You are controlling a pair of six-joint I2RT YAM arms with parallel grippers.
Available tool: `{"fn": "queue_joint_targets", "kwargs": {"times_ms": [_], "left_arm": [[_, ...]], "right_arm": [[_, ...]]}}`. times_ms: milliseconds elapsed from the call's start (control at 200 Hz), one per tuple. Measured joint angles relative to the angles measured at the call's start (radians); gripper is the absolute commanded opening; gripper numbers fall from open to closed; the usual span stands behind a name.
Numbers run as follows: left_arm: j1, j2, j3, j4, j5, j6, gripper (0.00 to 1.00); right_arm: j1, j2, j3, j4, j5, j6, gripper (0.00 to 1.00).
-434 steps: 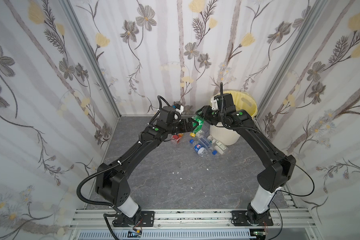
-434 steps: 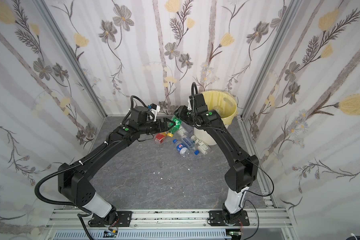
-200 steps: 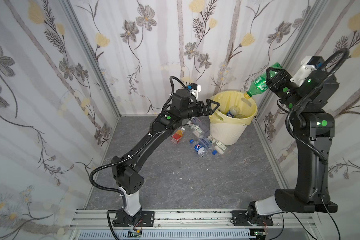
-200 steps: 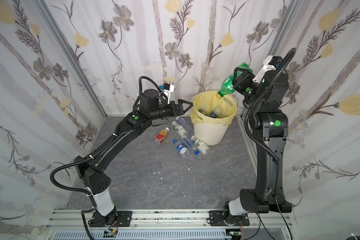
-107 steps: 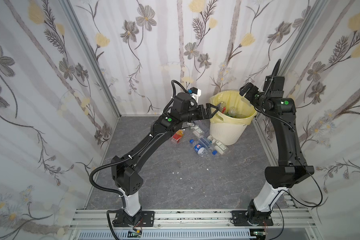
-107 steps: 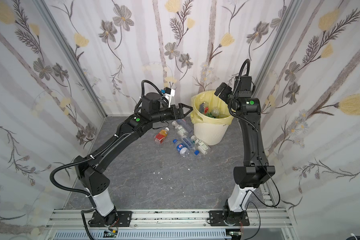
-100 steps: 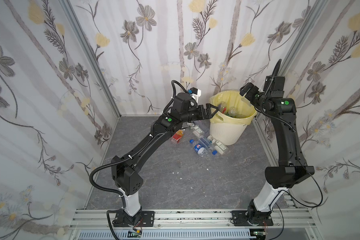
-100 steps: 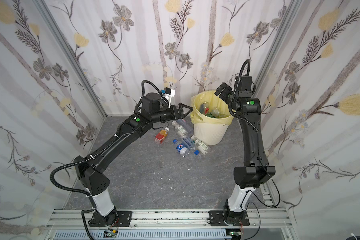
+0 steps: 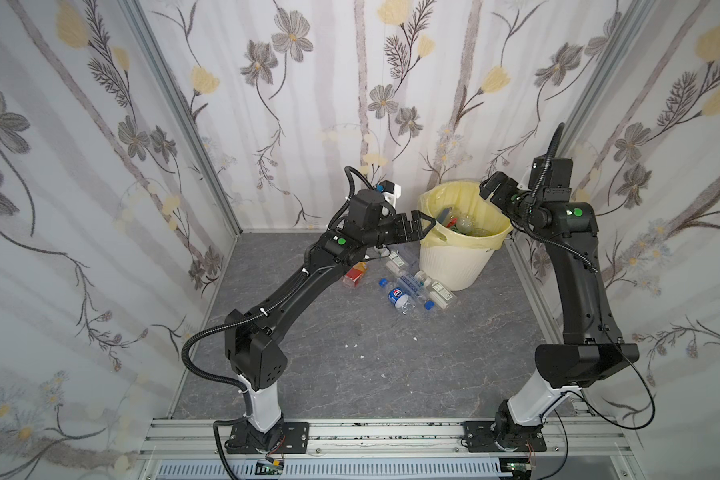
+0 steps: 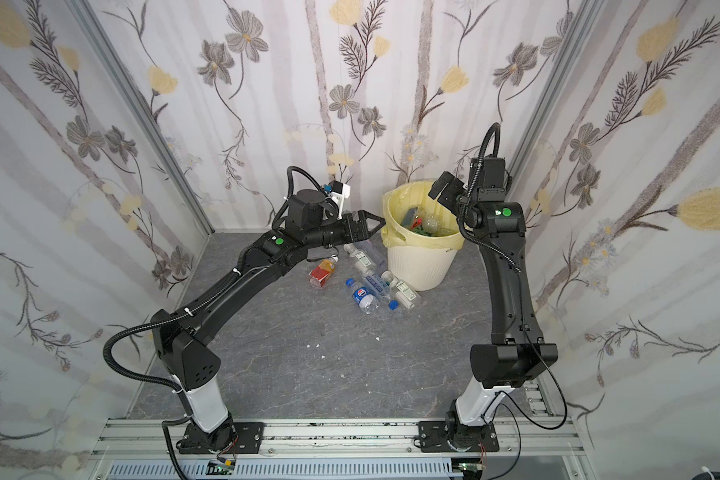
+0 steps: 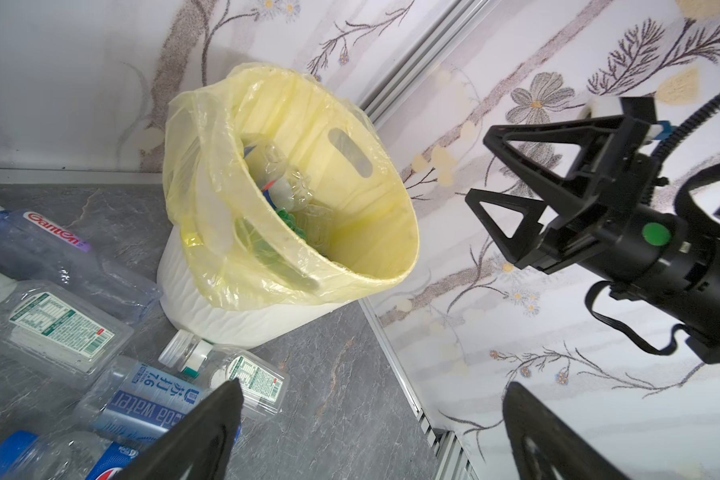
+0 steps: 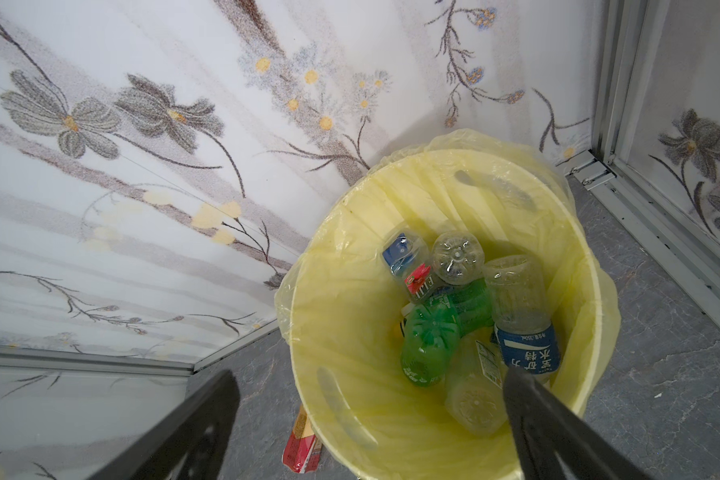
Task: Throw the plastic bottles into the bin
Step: 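Open the right gripper to drop the green soda bottle into the bin, then move both grippers down over the Pepsi-label bottle near the bin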
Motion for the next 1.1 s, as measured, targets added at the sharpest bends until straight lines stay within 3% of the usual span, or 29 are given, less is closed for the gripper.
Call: {"fn": "queue_joint_targets", "kwargs": {"times_ms": [200, 669, 1099], "left_arm": [[0.013, 0.0, -0.064, 0.003, -0.007, -0.053, 1.0], [0.077, 0.03, -0.301, 0.003, 0.038, -0.265, 1.0], [0.061, 0.116, -0.434, 0.005, 0.129, -0.377, 1.0]], "right_arm": [[0.047, -0.081, -0.108, 0.014, 0.005, -0.015, 1.0], [0.213, -0.378, -0.609, 0.151, 0.065, -0.017, 1.0], [0.318, -0.495, -0.897, 0.195, 0.117, 0.041, 1.0]]}}
